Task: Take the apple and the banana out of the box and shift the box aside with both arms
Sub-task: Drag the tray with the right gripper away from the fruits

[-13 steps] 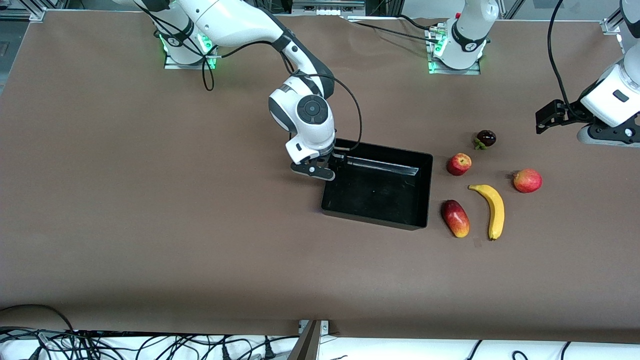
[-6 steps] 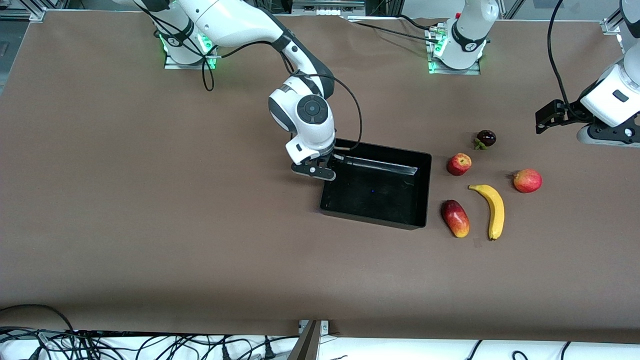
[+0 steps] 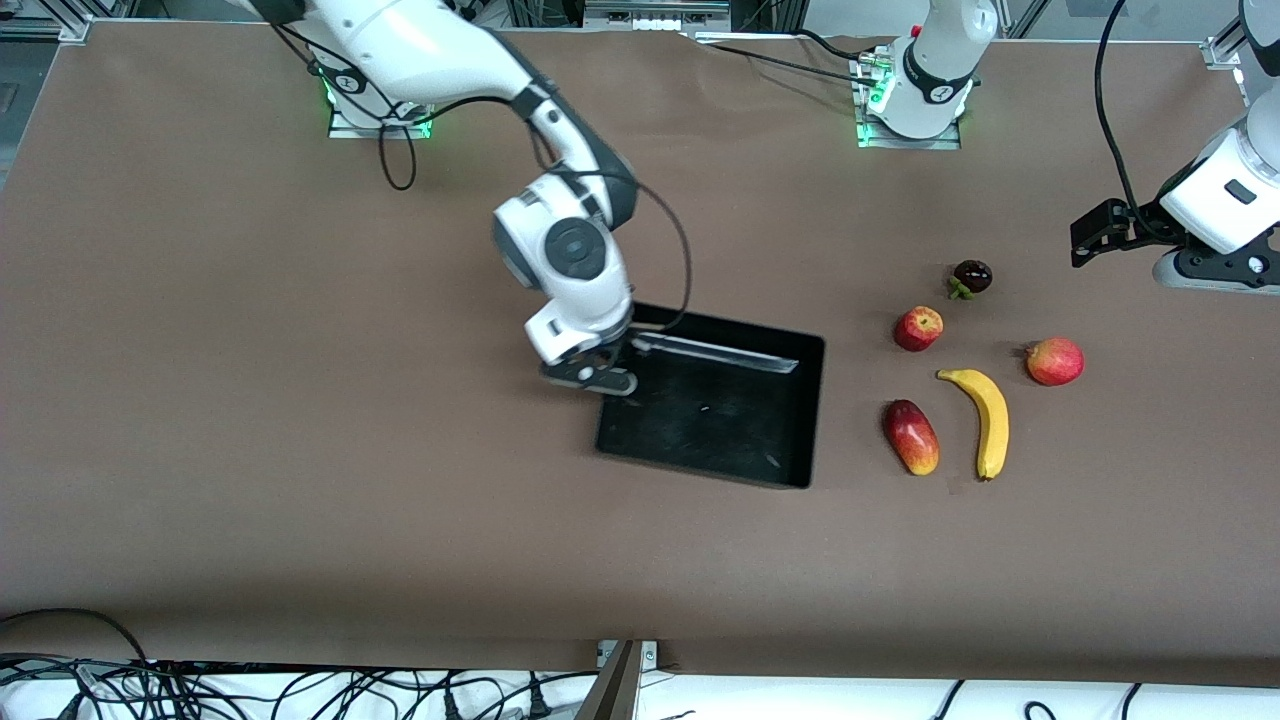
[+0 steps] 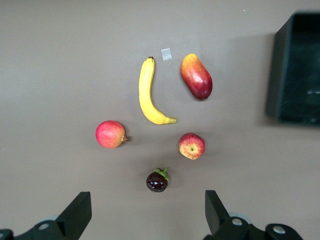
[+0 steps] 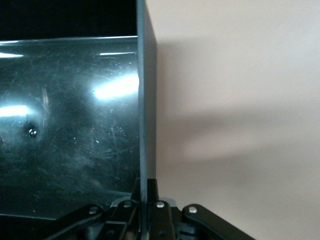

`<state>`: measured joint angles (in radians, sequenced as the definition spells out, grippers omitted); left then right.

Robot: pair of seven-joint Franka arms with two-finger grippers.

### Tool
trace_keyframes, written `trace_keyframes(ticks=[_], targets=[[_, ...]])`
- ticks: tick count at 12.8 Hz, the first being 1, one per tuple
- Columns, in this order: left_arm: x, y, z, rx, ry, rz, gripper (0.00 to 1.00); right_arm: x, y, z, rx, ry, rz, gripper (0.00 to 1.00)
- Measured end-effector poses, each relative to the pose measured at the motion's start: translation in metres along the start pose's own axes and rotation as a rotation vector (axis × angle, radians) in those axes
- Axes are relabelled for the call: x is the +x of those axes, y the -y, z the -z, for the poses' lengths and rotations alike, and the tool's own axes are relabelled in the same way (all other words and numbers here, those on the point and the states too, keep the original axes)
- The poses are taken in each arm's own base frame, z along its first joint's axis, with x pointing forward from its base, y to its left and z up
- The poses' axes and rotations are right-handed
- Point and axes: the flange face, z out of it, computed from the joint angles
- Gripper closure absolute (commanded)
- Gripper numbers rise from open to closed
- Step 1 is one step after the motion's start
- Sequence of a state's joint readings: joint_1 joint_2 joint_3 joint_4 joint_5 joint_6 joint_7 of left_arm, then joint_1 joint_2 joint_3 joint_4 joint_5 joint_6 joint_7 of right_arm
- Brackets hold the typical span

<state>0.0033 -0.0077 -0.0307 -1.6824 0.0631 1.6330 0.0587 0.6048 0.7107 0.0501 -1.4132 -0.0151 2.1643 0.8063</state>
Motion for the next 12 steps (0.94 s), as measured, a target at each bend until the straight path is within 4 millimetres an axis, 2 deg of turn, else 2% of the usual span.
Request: trace_keyframes(ticks=[3,6,9,12], targets=[[0.000,0.000,0.000,0.000,0.001,-0.001,0.00,0.062,-0.085,0.054,-0.036,0.033,0.105,1.00],[0.000,-0.001,0.000,0.000,0.001,-0.001,0.00,0.102,-0.173,0.088,-0.064,0.091,0.162,1.00],[0.000,-0.001,0.000,0.000,0.001,-0.001,0.00,0.121,-0.264,0.089,-0.071,0.138,0.170,1.00],[0.000,-0.001,0.000,0.000,0.002,-0.002,0.00,0.129,-0.349,0.064,-0.066,0.162,0.204,1.00]])
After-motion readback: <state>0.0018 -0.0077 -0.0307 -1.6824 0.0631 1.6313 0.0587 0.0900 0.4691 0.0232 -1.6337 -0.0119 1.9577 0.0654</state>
